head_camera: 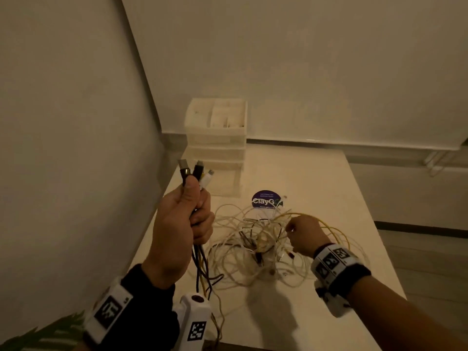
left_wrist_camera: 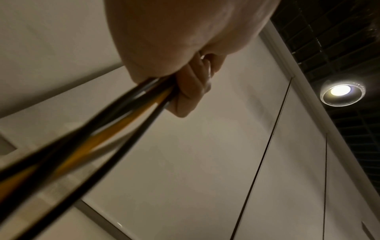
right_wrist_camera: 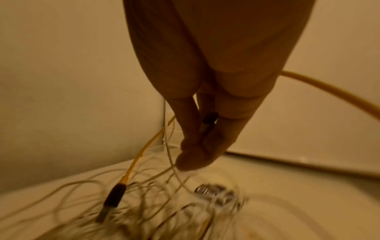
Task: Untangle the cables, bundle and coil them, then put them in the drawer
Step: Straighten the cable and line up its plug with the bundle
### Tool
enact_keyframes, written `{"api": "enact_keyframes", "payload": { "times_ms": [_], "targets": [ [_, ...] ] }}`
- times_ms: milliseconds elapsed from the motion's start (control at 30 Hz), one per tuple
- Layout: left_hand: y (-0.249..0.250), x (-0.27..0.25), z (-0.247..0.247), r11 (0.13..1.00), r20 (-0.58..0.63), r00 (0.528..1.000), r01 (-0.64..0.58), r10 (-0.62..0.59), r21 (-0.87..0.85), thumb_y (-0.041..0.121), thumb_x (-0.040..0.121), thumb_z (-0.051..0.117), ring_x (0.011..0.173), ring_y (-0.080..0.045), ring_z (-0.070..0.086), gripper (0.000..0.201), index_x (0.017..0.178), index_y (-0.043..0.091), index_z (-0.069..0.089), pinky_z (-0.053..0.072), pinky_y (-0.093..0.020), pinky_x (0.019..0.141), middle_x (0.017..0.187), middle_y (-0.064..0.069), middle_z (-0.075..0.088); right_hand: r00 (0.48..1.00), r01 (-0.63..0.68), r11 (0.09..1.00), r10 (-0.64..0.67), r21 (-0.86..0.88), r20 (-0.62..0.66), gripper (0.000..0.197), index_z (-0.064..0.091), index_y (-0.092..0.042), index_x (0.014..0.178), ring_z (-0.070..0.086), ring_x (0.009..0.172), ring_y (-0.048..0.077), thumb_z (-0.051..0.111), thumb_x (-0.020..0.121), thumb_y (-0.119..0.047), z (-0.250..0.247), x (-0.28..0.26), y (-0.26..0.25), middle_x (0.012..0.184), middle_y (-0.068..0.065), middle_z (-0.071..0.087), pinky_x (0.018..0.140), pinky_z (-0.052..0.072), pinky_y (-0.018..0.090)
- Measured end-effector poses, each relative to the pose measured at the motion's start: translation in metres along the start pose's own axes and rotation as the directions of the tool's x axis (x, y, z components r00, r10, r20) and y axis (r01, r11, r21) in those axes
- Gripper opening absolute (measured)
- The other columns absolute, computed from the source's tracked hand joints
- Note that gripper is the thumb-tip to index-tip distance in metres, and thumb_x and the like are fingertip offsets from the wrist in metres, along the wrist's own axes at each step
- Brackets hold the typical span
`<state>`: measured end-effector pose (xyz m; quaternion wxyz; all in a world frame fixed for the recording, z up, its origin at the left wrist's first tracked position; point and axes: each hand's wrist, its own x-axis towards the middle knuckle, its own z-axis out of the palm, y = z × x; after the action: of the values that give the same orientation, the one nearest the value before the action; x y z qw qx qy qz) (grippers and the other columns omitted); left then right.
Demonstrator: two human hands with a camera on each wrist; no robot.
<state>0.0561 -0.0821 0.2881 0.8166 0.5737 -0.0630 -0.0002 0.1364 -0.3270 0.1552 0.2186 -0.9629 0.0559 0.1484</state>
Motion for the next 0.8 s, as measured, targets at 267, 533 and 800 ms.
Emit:
{"api": "enact_keyframes", "payload": {
  "times_ms": [267,533,800],
  "targets": [
    [-0.002,0.023,0.013,0.998,0.012,1.000,-0.011,0.012,-0.059,0.053,0.086,0.045,0.039,-0.007,0.016,0.045,0.061,0.017,0.038,0.017,-0.016,0.038,0.055,0.001,0.022,0.995,0.032,0.989,-0.018,0.145,-0.096,0.023,0.061,-0.005,0.098,0.062,0.056,0.029,0.046,0.098,-0.021,-0.124,-0.003,-0.051,0.089,0.015,0.063,0.053,0.056,0.034],
    [-0.004,0.027,-0.001,0.998,0.025,0.999,-0.043,0.044,-0.040,0.066,0.075,0.061,0.041,-0.009,0.015,0.053,0.061,0.020,0.040,0.017,-0.019,0.039,0.056,0.002,0.023,0.972,0.217,0.486,-0.186,0.847,-0.142,0.006,0.066,-0.001,0.093,0.058,0.064,0.028,0.065,0.087,-0.004,-0.126,-0.049,-0.043,0.075,0.013,0.061,0.063,0.053,0.037],
    [0.009,0.038,0.018,0.998,0.068,0.996,-0.058,0.056,0.027,0.026,0.092,0.061,0.039,-0.010,0.016,0.029,0.064,0.027,0.055,0.020,-0.018,0.038,0.051,0.004,0.024,0.876,0.480,0.358,-0.243,0.801,-0.416,0.018,0.058,-0.020,0.108,0.058,0.064,0.026,0.043,0.100,-0.014,-0.097,-0.094,-0.107,0.069,0.007,0.061,0.065,0.054,0.040]
  ]
}}
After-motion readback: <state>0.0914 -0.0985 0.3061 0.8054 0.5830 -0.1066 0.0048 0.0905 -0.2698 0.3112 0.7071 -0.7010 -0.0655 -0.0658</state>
